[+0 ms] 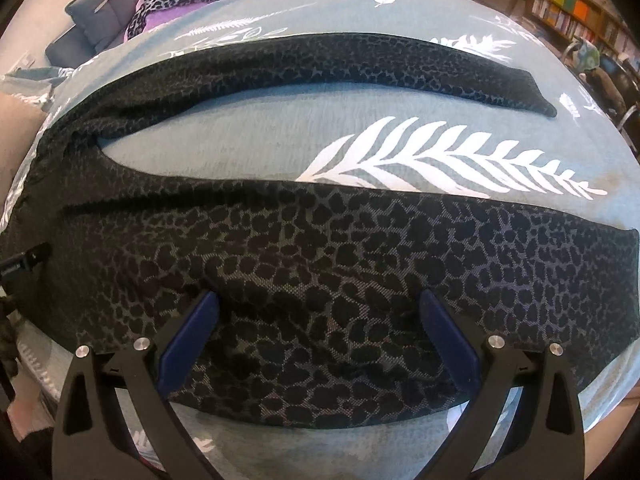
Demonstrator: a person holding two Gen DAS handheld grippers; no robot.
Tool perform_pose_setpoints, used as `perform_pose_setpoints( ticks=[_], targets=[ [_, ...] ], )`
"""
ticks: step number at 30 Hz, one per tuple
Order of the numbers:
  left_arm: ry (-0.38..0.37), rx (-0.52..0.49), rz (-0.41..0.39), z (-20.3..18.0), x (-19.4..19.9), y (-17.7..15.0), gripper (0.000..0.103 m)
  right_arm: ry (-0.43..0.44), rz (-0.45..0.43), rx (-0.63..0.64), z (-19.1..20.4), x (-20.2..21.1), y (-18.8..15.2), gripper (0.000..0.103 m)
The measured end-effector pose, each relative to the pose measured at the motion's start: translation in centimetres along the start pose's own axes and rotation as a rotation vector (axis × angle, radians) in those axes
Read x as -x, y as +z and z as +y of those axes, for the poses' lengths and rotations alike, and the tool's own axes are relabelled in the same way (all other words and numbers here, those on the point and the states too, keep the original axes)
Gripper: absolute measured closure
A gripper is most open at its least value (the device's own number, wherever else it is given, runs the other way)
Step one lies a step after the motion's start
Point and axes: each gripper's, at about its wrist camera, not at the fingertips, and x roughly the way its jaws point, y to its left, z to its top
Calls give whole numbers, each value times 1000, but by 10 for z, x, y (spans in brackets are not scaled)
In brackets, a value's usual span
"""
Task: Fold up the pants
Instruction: 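Lower the left gripper onto the waistband and close it on the fabric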
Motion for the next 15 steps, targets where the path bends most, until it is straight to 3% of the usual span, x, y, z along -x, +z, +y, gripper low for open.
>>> perform_pose_setpoints(
  ticks=[3,6,9,15],
  targets=[
    [-36,-18,39,2,4,7,5,11,-11,14,-1,-2,-6,2],
    [-68,6,26,11,9,22,5,1,3,65,2,-1,-10,2],
    [-45,-5,-27,17,16,41,5,10,40,67,3,0,-4,2],
    [14,43,-65,48,5,92,5,79,-6,-19,-4,16,13,2]
  ],
)
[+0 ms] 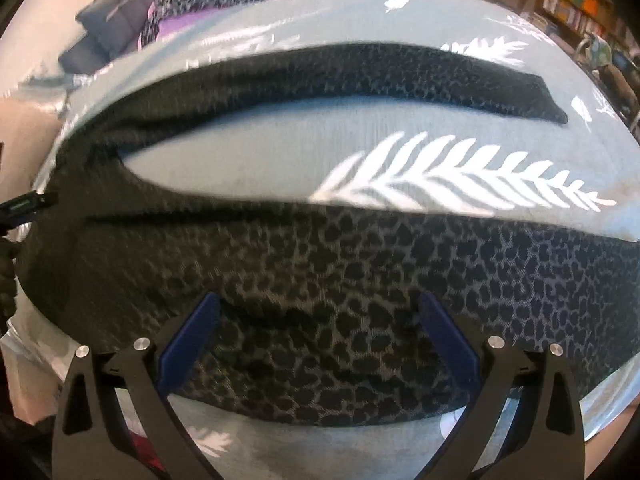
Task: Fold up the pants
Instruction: 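Lower the left gripper onto the waistband and close it on the fabric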
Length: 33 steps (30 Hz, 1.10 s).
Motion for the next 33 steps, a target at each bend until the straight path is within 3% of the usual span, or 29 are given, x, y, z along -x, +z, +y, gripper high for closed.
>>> perform_pose_setpoints(
  ticks=[8,16,22,26,28,29,31,33],
  targets=[
    [133,76,-52,52,-36,77,5,-3,-19,-25,-1,-3,25,2],
    [159,158,-64,91,-70,128,5,-7,-14,-27,2,-12,33,2],
    [102,215,-10,104,-102,152,5,-22,-15,-30,1,-16,38,2],
    [65,197,0,97,-116,163,5,-32,-22,-34,-2,-18,41,2],
    [32,194,6,96,-121,166,18,-40,-26,-42,-5,-18,42,2],
    [32,202,5,95,-121,167,18,-42,-28,-47,-8,-18,43,2],
    [20,211,-5,94,-120,167,40,-49,-37,-63,-14,-17,45,2],
    [-1,211,-8,92,-115,165,55,-65,-56,-85,-25,-14,51,2]
  ],
)
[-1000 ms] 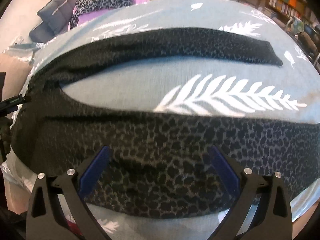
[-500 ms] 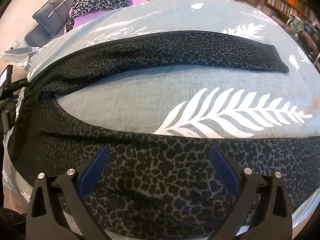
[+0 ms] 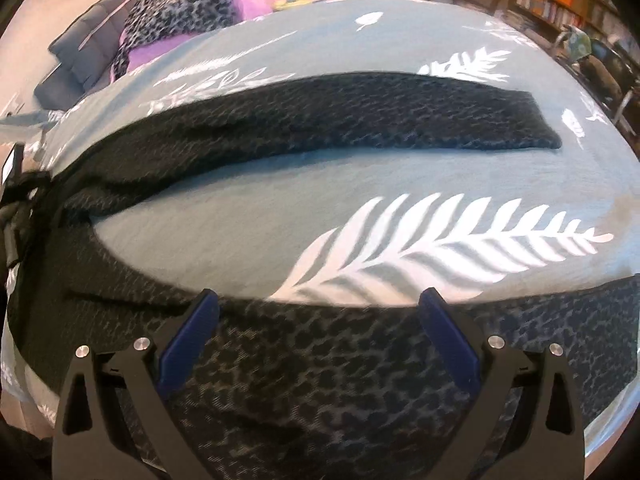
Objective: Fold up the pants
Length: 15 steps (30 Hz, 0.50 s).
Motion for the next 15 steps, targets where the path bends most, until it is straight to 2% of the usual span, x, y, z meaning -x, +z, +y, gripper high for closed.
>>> perform_pose_setpoints(
  ticks=[1,4,10,15],
  targets=[
    [-14,-3,1,0,3,-1,62,-8,-11,-11,-5,1,4,2],
    [-44,-23,-13,-2,15,-6,69,-39,-51,-65,-31,5,19,2],
    [-131,-48,-106,10,63,-24,70,-80,-116,-212,-93,4,64,2],
    [-200,-55,-167,24,106,-42,70,-74,-133,-325,-140,-14,110,2]
  ],
)
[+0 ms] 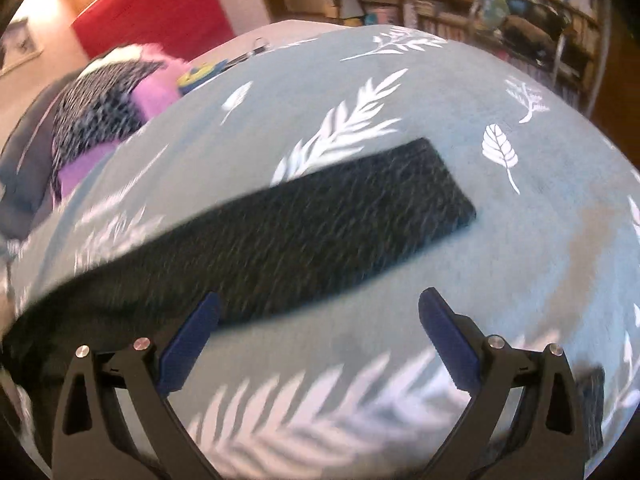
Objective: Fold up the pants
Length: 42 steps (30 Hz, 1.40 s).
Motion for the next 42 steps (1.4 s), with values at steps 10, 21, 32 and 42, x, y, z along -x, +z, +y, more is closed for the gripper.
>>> perform_pose_setpoints(
  ticks=[10,21,32,42],
  targets=[
    [-46,11,-7,12,67,-60,71,-5,49,-162,-31,-62,71,3],
    [-62,114,31,34,94,-109,71,-52,146,-314,-39,-124,112,18],
    [-99,165,2,46,102,-90,71,-52,100,-329,-72,-85,103,99],
    [-197,243,-41,74,130,-87,71,29,-75,-315,-104,52,53,99]
  ],
)
